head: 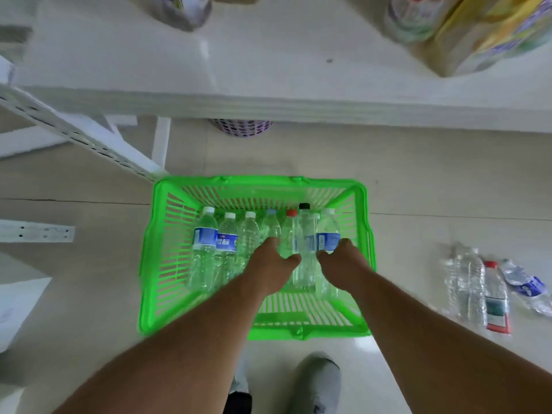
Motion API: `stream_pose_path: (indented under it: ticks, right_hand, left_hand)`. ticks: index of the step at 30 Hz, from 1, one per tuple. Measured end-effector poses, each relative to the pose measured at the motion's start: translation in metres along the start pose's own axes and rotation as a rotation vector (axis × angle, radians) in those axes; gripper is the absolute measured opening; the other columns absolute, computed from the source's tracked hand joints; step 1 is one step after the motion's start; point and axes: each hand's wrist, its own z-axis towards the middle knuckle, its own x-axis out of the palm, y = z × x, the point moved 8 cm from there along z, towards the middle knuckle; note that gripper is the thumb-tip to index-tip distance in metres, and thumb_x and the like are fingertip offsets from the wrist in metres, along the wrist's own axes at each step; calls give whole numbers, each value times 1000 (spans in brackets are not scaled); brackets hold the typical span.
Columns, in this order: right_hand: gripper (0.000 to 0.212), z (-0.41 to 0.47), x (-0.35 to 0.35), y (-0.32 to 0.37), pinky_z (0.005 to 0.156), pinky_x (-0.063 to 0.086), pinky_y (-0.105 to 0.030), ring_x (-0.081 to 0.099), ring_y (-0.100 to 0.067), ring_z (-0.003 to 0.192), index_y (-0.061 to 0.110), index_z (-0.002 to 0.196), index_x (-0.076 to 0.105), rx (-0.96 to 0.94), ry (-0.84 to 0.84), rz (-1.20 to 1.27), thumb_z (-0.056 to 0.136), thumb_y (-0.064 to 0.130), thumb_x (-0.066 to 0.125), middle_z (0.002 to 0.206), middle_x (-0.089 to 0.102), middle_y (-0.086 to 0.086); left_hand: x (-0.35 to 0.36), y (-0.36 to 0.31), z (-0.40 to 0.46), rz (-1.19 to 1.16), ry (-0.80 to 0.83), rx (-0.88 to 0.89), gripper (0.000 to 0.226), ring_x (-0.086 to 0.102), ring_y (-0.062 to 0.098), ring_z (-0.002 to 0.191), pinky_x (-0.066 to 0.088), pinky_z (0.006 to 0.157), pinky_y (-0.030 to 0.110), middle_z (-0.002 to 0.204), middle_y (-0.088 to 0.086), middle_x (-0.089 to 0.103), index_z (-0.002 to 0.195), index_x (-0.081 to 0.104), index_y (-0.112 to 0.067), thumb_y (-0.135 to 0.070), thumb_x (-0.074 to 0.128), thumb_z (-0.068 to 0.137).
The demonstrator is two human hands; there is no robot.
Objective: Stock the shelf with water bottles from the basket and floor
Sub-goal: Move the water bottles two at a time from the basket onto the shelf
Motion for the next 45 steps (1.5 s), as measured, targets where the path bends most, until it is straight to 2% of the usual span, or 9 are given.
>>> stream_pose_path:
  ticks: [7, 10, 17, 20, 22, 27, 30, 36, 45]
  right_hand:
    - [63, 60, 51, -18, 103, 41, -37, 49, -35, 122, -1, 130, 41, 182, -137, 20, 79, 23, 68, 130, 49, -19]
    - [71, 63, 59, -18, 106, 34, -37, 42, -35, 125, -4, 136, 37, 166, -199, -151, 82, 31, 65, 133, 45, -20]
    - [46, 78, 63, -21, 104, 36, -41, 45, -39, 122, 3, 124, 35, 190, -219, 27, 84, 19, 53, 130, 44, -21]
    - [52, 86, 59, -22, 102, 43, -41, 50, -39, 121, 0, 125, 32, 213, -222, 94, 87, 24, 57, 132, 47, -22]
    - [58, 87, 56, -25, 99, 44, -40, 52, -38, 119, -1, 126, 33, 199, -256, 77, 88, 33, 61, 131, 49, -21]
    - [61, 88, 64, -24, 88, 49, -37, 57, -32, 105, 6, 113, 57, 109, -203, 61, 78, 55, 67, 110, 63, -14]
    - [58, 74, 68, -19, 64, 50, -30, 64, -22, 82, 17, 108, 54, 49, -123, 302, 68, 51, 78, 94, 64, 0]
    - [47, 16, 39, 15, 47, 43, -10, 64, -4, 72, 24, 110, 56, -243, -20, 402, 74, 43, 80, 90, 68, 9]
    - [31, -180, -113, 82, 77, 53, -20, 69, 1, 83, 21, 104, 70, -491, -101, 531, 82, 42, 76, 88, 75, 13]
  left_hand:
    - [66, 32, 95, 75, 81, -3, 64, 52, 24, 126, 41, 90, 25, 143, 12, 50, 140, 44, -8, -39, 66, 89]
    - [77, 38, 113, 42, 80, -6, 53, 65, 25, 96, 40, 60, 30, 112, 21, 65, 115, 61, -3, -42, 73, 80]
    - [77, 42, 126, 56, -35, 7, 52, 63, 23, 93, 32, 44, 27, 105, 18, 64, 108, 57, 3, -32, 76, 75]
    - [76, 40, 125, -40, -76, 42, 37, 58, 9, 60, 31, 37, 20, 74, 4, 61, 85, 56, -4, -31, 78, 71]
    - [79, 37, 125, -125, -34, 83, 31, 58, 6, 53, 43, 44, 20, 66, -1, 65, 78, 64, -9, -34, 80, 71]
    - [65, 59, 124, -191, 129, 24, 58, 68, 17, 101, 55, 90, 41, 111, 1, 71, 119, 65, -17, -36, 86, 68]
    - [42, 76, 110, -164, 137, -61, 93, 58, 18, 112, 50, 89, 36, 127, 1, 57, 141, 41, -22, -46, 87, 64]
    - [-5, 75, 39, -296, 106, -62, 84, 63, 15, 107, 50, 88, 34, 126, 1, 62, 128, 44, -36, -45, 90, 58]
    - [-104, -16, -169, -368, -47, 124, 59, 65, 14, 112, 45, 105, 45, 115, -4, 71, 120, 63, -20, -19, 87, 66]
